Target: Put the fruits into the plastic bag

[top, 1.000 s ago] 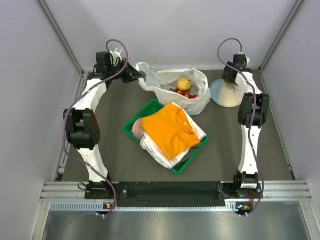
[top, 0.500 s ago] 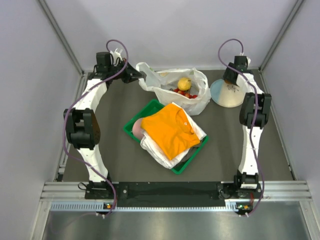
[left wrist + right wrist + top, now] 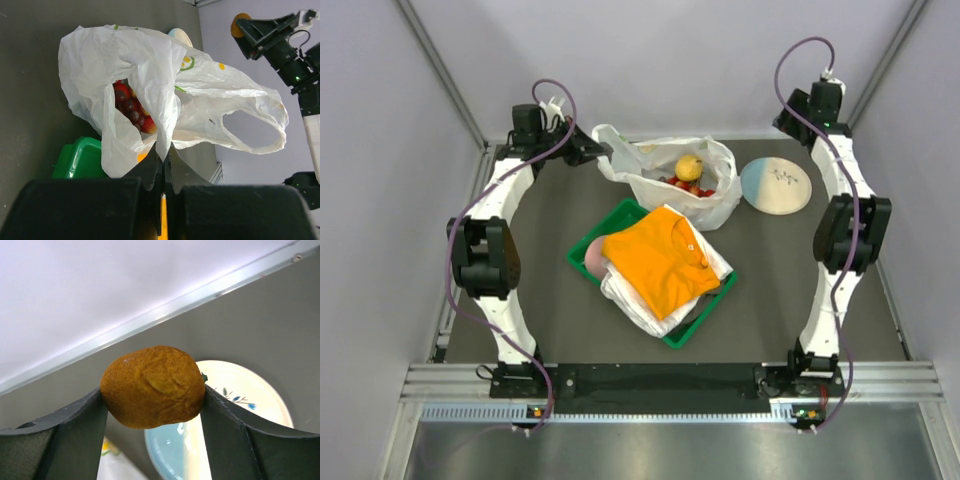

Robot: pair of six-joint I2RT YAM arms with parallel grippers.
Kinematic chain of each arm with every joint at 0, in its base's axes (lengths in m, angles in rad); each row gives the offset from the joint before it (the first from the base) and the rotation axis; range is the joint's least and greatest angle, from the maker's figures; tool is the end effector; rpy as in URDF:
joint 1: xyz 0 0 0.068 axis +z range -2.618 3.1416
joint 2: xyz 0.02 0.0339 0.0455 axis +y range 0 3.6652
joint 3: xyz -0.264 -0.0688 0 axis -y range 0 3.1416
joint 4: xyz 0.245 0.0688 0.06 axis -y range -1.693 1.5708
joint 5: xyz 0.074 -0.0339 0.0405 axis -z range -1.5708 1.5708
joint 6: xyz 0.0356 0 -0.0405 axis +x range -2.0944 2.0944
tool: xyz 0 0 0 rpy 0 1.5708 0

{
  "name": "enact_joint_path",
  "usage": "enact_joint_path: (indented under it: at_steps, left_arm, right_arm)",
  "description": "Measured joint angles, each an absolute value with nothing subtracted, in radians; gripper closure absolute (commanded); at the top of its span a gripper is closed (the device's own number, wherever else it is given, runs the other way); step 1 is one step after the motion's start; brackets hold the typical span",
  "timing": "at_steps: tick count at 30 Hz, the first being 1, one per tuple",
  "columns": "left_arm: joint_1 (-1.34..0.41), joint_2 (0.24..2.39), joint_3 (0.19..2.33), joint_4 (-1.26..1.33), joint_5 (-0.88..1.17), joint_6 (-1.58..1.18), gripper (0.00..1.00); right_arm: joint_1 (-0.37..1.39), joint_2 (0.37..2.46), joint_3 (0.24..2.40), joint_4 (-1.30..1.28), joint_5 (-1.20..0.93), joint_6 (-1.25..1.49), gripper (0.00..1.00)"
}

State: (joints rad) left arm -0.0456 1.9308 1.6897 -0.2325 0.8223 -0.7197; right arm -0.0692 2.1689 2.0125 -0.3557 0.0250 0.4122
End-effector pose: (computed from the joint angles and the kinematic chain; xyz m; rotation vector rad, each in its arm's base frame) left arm 0.4510 -0.0467 0.3155 -0.1632 2.1253 -1.3031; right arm 0.5142 -0.0365 0.2991 0.5125 2.0240 0.1827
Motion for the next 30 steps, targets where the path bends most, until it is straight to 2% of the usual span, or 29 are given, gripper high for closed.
enact_joint_path:
  at_steps: [9,19,25,30]
  left_arm:
    - [-0.049,1.904,1.673,-0.232,0.828,-0.724,1.0]
    - [-0.087,1.876,1.66,-0.231,0.83,-0.723,1.0]
    - [-0.113,1.876,1.66,-0.232,0.83,-0.723,1.0]
    - [-0.127,1.876,1.66,-0.233,0.829,-0.721,1.0]
  right_arm:
    - [-0.01,1.934,1.811,-0.321,-0.062,0.423,0.95]
    - [0.244,1.594,1.625,-0.173,-0.07,0.371,0.95]
    - [0.364,1.568,1.658,-0.139,-0.108,0.384,0.95]
    - [0.471,1.635,1.704,-0.179,-0.128,0.383,0.97]
